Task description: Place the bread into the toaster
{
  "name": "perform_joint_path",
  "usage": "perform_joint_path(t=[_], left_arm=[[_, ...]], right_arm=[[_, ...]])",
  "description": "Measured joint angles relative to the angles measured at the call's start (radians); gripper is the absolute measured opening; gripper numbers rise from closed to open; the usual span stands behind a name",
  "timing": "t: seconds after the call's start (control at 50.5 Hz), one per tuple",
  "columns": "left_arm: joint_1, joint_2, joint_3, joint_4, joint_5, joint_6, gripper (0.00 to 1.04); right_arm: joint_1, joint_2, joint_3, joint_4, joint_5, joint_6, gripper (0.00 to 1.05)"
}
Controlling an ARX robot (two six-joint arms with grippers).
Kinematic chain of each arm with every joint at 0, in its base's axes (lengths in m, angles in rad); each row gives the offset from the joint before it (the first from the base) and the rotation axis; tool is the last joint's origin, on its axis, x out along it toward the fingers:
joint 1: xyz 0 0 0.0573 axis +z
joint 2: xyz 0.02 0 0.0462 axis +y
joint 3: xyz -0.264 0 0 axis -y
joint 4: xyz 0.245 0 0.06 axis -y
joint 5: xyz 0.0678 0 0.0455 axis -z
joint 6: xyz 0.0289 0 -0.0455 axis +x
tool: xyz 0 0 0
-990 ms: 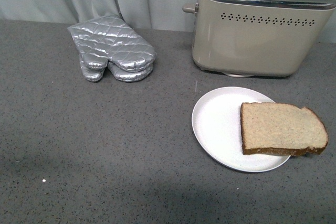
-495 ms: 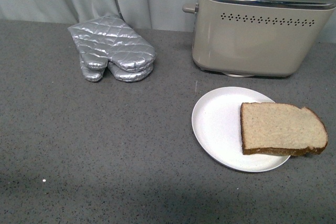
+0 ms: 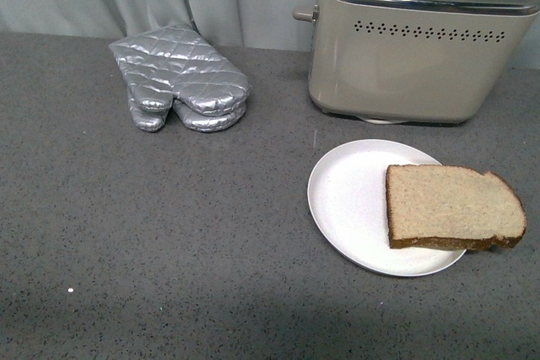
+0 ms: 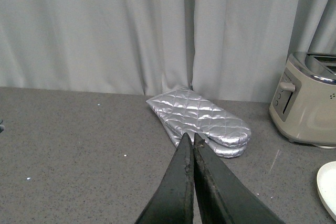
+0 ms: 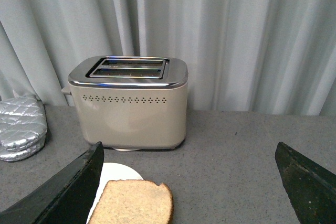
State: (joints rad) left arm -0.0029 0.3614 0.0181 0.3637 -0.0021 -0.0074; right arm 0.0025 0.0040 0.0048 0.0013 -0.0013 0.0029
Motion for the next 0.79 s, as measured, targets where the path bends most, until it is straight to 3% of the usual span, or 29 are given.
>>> perform_joint_path(t=[0.634, 0.733, 0.792], left_arm=[[0.000, -0.184, 0.000, -0.183, 0.000, 0.000, 0.04], [0.000, -0.320, 0.000, -0.349, 0.002, 0.000, 0.04], [0.000, -0.353, 0.000, -0.358, 0.002, 0.000, 0.04]], right_arm=[[0.000, 0.000, 0.000, 0.000, 0.000, 0.000, 0.95], [0.000, 0.000, 0.000, 0.000, 0.000, 0.000, 0.95], [0.000, 0.000, 0.000, 0.000, 0.000, 0.000, 0.95]])
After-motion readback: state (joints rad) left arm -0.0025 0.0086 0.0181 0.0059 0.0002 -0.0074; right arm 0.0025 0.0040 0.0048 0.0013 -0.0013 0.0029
